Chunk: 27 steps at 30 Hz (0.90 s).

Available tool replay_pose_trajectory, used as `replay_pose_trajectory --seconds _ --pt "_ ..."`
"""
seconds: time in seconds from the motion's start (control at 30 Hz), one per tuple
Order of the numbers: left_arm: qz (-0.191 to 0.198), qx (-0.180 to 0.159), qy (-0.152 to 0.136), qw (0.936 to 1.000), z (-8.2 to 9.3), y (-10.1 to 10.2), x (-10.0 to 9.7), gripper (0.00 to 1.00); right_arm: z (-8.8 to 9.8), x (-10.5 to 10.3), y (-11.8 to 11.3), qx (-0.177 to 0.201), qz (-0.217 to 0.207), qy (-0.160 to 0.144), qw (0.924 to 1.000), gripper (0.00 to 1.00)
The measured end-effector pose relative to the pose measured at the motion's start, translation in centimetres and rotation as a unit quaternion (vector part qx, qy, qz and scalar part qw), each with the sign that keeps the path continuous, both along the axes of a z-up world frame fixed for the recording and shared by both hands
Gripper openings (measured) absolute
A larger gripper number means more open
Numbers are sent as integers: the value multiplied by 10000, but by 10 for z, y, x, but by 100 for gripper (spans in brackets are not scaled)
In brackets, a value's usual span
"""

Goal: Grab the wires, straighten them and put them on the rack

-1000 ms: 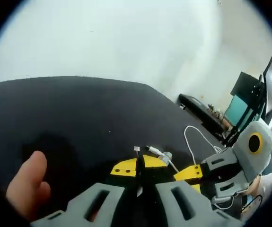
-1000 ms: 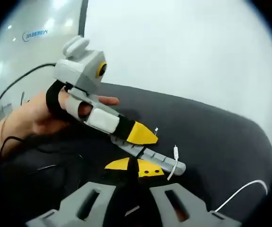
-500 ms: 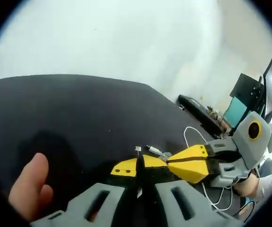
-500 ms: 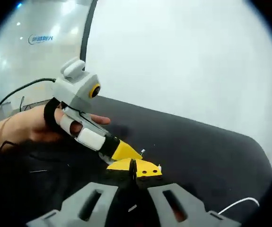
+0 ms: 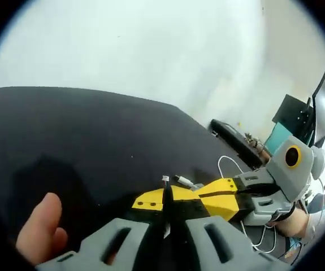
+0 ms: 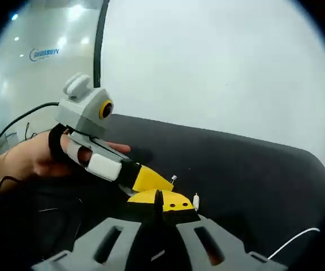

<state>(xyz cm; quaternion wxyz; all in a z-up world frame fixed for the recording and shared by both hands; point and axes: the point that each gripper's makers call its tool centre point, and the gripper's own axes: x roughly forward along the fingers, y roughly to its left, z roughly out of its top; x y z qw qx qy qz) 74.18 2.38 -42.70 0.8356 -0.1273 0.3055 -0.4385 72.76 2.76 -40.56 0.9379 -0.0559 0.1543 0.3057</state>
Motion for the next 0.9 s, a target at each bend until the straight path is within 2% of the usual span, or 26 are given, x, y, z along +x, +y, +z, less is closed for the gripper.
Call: replay_pose_trajectory --seconds 0.23,0.37,0.47,0.57,0.63,0.73,0.8,0.9 --pt "-11 12 -92 10000 1 -2 -1 0 -3 0 3 89 -29 57 9999 0" --pt "11 -9 -95 10000 1 -2 -2 0 -4 -1 5 -179 86 -177 9996 0" --pt "28 -23 -199 9998 1 -1 -3 0 -4 0 6 -250 87 -165 9995 0" --pt "54 -18 -311 9995 2 -1 -3 0 -5 0 7 -602 181 -313 9975 0" --pt "73 -48 -281 9996 1 0 -2 0 -5 -1 8 -631 171 -267 9975 0" --pt "76 -88 -279 9995 1 1 -2 0 -7 0 9 -941 317 -143 9950 0" --pt "85 -74 -283 9995 0 1 -2 0 -8 1 9 -927 445 105 9946 0" --pt "86 4 -364 9993 0 1 -1 0 -9 2 7 -878 561 133 9945 0"
